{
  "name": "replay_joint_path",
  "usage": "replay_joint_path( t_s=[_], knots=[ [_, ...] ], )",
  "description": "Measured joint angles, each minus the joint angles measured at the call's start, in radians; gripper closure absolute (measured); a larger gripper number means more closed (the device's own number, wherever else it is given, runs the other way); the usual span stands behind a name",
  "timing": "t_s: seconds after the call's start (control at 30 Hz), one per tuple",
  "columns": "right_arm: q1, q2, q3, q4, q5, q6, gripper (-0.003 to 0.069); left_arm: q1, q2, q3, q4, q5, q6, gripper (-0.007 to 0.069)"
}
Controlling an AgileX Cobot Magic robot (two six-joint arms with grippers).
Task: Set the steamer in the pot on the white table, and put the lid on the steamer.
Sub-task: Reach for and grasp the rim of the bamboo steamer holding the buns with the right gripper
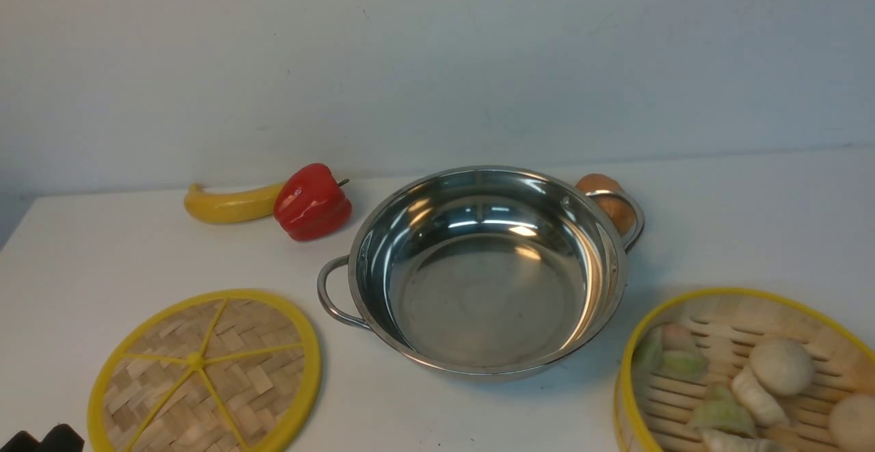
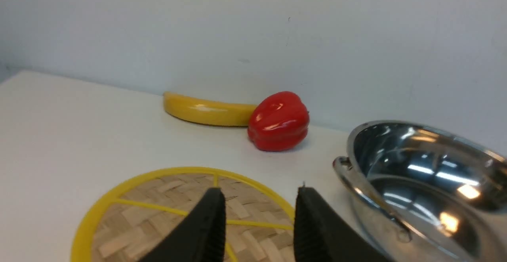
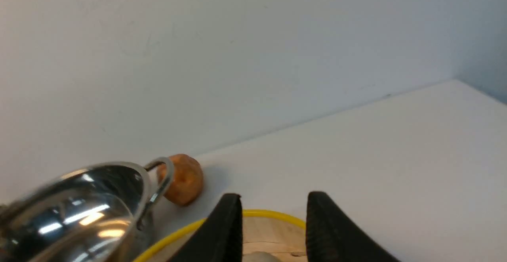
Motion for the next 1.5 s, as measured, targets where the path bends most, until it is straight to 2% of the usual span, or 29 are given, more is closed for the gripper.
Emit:
replay_joint_path(
  t_s=[0.1,0.17,0.53,0.8,0.97,1.03,1.2,1.33,1.43,1.5],
  knots=[
    [0.000,0.000,0.000,0.136,0.000,0.002,0.0416,0.000,0.000,0.000,-0.083,0.000,-0.019,0.0384],
    [0.000,0.000,0.000,0.180,-0.001,0.003,0.0416,0.000,0.000,0.000,-0.104,0.000,-0.024,0.0384],
    [0.000,0.000,0.000,0.345,-0.032,0.038,0.0416,0.000,0.000,0.000,-0.119,-0.020,0.001,0.0384],
    [0.000,0.000,0.000,0.425,-0.086,0.058,0.0416,0.000,0.000,0.000,-0.132,-0.172,-0.005,0.0384],
    [0.000,0.000,0.000,0.549,-0.143,0.074,0.0416,0.000,0.000,0.000,-0.148,-0.329,-0.073,0.0384],
    [0.000,0.000,-0.021,0.605,-0.186,0.074,0.0416,0.000,0.000,0.000,-0.148,-0.436,-0.124,0.0384],
    [0.000,0.000,-0.138,0.585,-0.191,0.021,0.0416,0.000,0.000,0.000,-0.138,-0.552,-0.177,0.0384],
    [0.000,-0.001,-0.252,0.505,-0.124,-0.087,0.0416,0.000,0.000,0.000,-0.076,-0.585,-0.239,0.0384],
    [0.000,-0.003,-0.339,0.451,-0.022,-0.155,0.0416,0.000,0.000,-0.001,0.059,-0.595,-0.323,0.0384],
    [0.000,0.002,-0.408,0.424,0.085,-0.190,0.0416,0.000,0.000,-0.031,0.241,-0.548,-0.399,0.0384]
  ],
)
